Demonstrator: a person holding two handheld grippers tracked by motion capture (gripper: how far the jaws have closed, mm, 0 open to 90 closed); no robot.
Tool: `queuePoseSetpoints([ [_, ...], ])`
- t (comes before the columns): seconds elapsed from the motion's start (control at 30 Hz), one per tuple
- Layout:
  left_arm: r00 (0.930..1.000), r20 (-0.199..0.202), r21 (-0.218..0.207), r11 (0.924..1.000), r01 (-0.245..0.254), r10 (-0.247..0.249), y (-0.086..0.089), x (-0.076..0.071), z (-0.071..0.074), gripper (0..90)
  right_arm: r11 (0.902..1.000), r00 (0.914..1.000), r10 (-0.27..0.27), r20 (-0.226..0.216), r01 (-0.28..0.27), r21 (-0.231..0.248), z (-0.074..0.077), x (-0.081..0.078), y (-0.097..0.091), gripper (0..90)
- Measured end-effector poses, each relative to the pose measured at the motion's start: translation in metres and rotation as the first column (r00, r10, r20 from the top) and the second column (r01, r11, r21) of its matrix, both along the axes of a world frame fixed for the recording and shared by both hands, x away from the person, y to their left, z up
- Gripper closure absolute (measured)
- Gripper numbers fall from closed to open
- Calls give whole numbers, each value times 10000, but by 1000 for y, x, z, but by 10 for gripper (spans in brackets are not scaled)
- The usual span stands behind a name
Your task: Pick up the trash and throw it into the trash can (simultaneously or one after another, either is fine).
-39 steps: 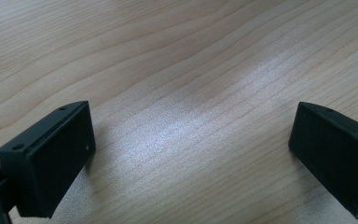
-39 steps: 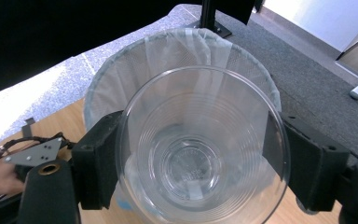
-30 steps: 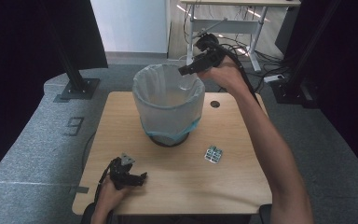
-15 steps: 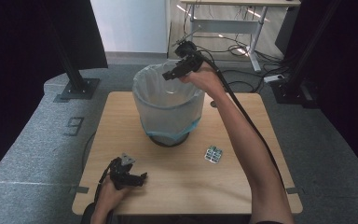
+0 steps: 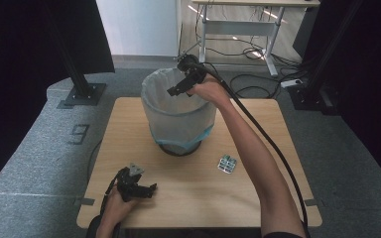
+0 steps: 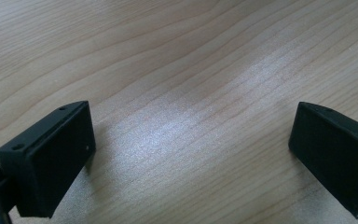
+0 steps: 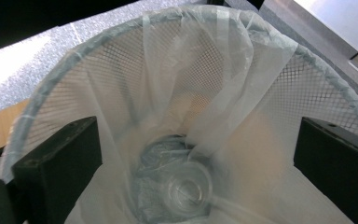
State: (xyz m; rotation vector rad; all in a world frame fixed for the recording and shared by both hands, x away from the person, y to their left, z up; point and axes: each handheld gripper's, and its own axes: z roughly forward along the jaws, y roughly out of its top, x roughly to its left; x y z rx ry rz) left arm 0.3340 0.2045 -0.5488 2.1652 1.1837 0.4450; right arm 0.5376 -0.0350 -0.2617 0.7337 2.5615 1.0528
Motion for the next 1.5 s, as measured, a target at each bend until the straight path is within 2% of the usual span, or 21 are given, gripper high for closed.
queuePoseSetpoints([
  [0.37,10000,-18,-4,10000,27,-27,0,0,0,1,9997,9997,211,103,-209,-159,16,-17,-20,0],
  [0.53,10000,-7,-30,10000,4,-4,0,0,0,1,9996,9998,122,175,-127,271,20,-23,-34,0],
  [0.67,10000,-10,-21,10000,9,-9,0,0,0,1,9999,9996,94,257,-93,-56,23,-29,-45,0],
  [0.77,10000,-16,-4,10000,10,-10,0,0,0,1,9996,9996,-49,293,41,277,26,-34,-56,0],
  [0.9,10000,-10,-2,10000,5,-5,0,0,0,1,9996,9989,-261,398,263,-39,27,-38,-69,0],
  [0.97,10000,-11,-5,10000,4,-4,0,0,0,1,9991,9984,-365,422,356,225,28,-41,-79,0],
  [1.17,10000,-13,-5,10000,5,-5,0,0,0,1,9977,9967,-554,591,529,435,30,-48,-102,0],
  [1.3,10000,-13,-5,10000,6,-6,0,0,0,1,9977,9945,-670,806,663,120,30,-53,-114,0],
  [1.4,10000,-15,-7,10000,6,-6,0,0,0,1,9963,9939,-742,813,703,493,29,-57,-123,0],
  [1.5,10000,-14,-6,10000,4,-4,0,0,0,1,9960,9933,-782,850,742,493,27,-61,-130,0],
])
